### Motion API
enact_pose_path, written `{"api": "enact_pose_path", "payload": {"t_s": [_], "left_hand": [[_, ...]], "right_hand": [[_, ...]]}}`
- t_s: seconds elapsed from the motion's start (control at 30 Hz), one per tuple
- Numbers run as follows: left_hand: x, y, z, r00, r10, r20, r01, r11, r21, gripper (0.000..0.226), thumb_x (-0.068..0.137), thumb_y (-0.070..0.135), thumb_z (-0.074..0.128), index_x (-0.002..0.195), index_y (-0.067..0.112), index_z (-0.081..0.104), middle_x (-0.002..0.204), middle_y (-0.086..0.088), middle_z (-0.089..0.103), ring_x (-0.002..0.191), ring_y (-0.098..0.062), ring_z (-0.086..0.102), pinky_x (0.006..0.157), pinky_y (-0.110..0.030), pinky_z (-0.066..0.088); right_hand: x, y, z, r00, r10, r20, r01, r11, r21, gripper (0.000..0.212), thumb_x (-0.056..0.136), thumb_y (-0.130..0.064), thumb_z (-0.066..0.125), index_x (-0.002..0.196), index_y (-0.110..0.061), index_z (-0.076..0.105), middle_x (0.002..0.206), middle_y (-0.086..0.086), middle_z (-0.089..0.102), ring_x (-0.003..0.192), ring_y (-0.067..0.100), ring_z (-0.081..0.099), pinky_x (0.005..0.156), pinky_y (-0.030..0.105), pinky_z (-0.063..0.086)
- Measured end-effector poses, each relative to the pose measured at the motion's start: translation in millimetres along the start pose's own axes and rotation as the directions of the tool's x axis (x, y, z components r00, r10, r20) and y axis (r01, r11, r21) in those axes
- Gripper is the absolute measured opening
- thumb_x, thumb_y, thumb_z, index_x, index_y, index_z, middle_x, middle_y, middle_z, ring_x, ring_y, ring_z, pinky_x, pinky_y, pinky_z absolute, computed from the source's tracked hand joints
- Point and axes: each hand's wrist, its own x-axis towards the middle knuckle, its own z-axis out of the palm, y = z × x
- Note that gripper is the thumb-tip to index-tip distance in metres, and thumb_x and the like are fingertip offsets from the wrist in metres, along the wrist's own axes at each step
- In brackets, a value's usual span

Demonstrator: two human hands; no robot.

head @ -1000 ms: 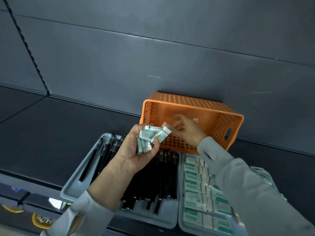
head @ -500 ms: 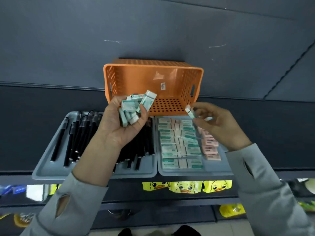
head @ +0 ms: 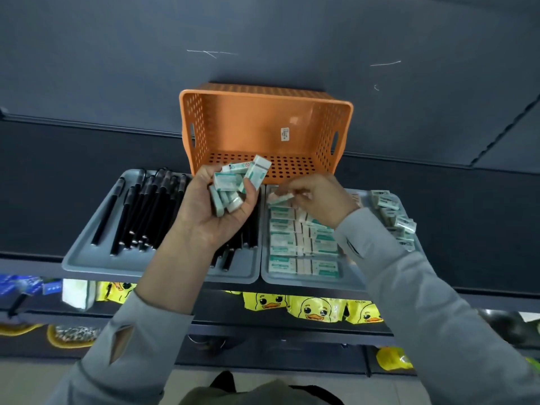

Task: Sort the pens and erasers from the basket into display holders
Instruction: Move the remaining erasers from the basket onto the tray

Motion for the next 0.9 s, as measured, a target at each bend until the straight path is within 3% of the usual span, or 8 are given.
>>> {"api": "enact_pose_path", "payload": {"t_s": [0.1,0.3,0.37,0.47,0.53,0.7,0.83,0.9], "left_hand": [[0.1,0.2,-6.0,1.0,-0.005,-0.003,0.005,1.0,-0.013,0.033,0.082,0.017,0.059,0.112,0.004,0.061,0.118,-0.016,0.065,0.1,-0.024,0.062,0.059,-0.025,0.056],[2.0,-0.7,-8.1,1.0,0.014,0.001,-0.014,1.0,0.017,0.03,0.083,0.017,0.059,0.11,0.006,0.061,0.12,-0.014,0.064,0.092,-0.024,0.065,0.059,-0.024,0.055],[2.1,-0.8,-7.2,0.999,0.034,-0.004,-0.034,0.998,0.052,0.023,0.083,0.017,0.059,0.103,0.005,0.063,0.115,-0.014,0.066,0.086,-0.025,0.066,0.059,-0.025,0.055],[4.2,-2.8,-4.3,0.999,0.037,0.004,-0.037,0.996,0.077,0.021,0.084,0.016,0.057,0.098,0.004,0.064,0.111,-0.015,0.067,0.085,-0.024,0.067,0.062,-0.023,0.056],[6.8,-5.1,-1.5,0.999,0.031,0.013,-0.032,0.996,0.085,0.023,0.084,0.017,0.055,0.099,0.002,0.064,0.107,-0.015,0.068,0.081,-0.024,0.067,0.065,-0.022,0.056],[11.6,-6.5,6.6,0.999,0.028,0.039,-0.032,0.995,0.099,0.022,0.085,0.019,0.054,0.096,0.002,0.064,0.105,-0.019,0.068,0.084,-0.028,0.069,0.072,-0.024,0.056],[15.0,-3.3,8.0,0.998,0.045,0.041,-0.047,0.997,0.059,0.014,0.081,0.012,0.059,0.091,0.004,0.063,0.101,-0.016,0.067,0.084,-0.024,0.066,0.071,-0.033,0.06],[17.5,-0.8,5.4,0.997,0.05,0.051,-0.052,0.998,0.03,0.014,0.082,0.01,0.058,0.094,0.004,0.061,0.094,-0.012,0.066,0.083,-0.021,0.063,0.07,-0.033,0.059]], "right_hand": [[-1.6,5.1,-6.5,0.992,-0.021,0.125,0.037,0.991,-0.127,0.043,0.09,0.0,0.051,0.117,-0.027,0.07,0.128,-0.005,0.062,0.114,0.008,0.053,0.105,0.022,0.032],[9.5,5.5,5.4,0.995,-0.02,0.097,0.033,0.99,-0.138,0.03,0.086,-0.015,0.07,0.114,-0.025,0.07,0.094,-0.01,0.063,0.083,0.009,0.054,0.066,0.01,0.035],[11.8,4.3,4.1,0.996,-0.027,0.079,0.038,0.989,-0.14,0.028,0.088,-0.014,0.067,0.115,-0.024,0.07,0.097,-0.013,0.065,0.087,0.004,0.055,0.067,-0.001,0.034],[13.4,-7.1,-8.2,0.999,-0.035,-0.012,0.037,0.973,0.229,0.023,0.095,-0.017,0.06,0.117,-0.022,0.066,0.111,-0.009,0.068,0.099,0.003,0.061,0.085,0.015,0.045],[13.5,-19.1,-16.8,0.999,-0.032,-0.014,0.034,0.858,0.512,0.022,0.095,-0.018,0.06,0.115,-0.016,0.066,0.11,-0.003,0.068,0.1,0.011,0.064,0.085,0.026,0.053],[16.5,-23.5,-22.4,0.993,-0.098,-0.068,0.12,0.844,0.522,0.013,0.087,-0.008,0.069,0.099,-0.003,0.069,0.094,0.01,0.07,0.085,0.015,0.063,0.081,0.03,0.054],[8.7,-11.7,-29.1,0.989,0.082,-0.125,0.027,0.723,0.69,0.007,0.091,-0.007,0.063,0.096,-0.013,0.063,0.082,-0.003,0.069,0.073,0.007,0.06,0.066,0.02,0.05],[3.4,-2.1,-29.8,0.976,0.163,-0.147,-0.028,0.756,0.654,0.01,0.091,-0.005,0.062,0.096,-0.014,0.064,0.084,-0.003,0.069,0.072,0.01,0.062,0.064,0.022,0.052]]}}
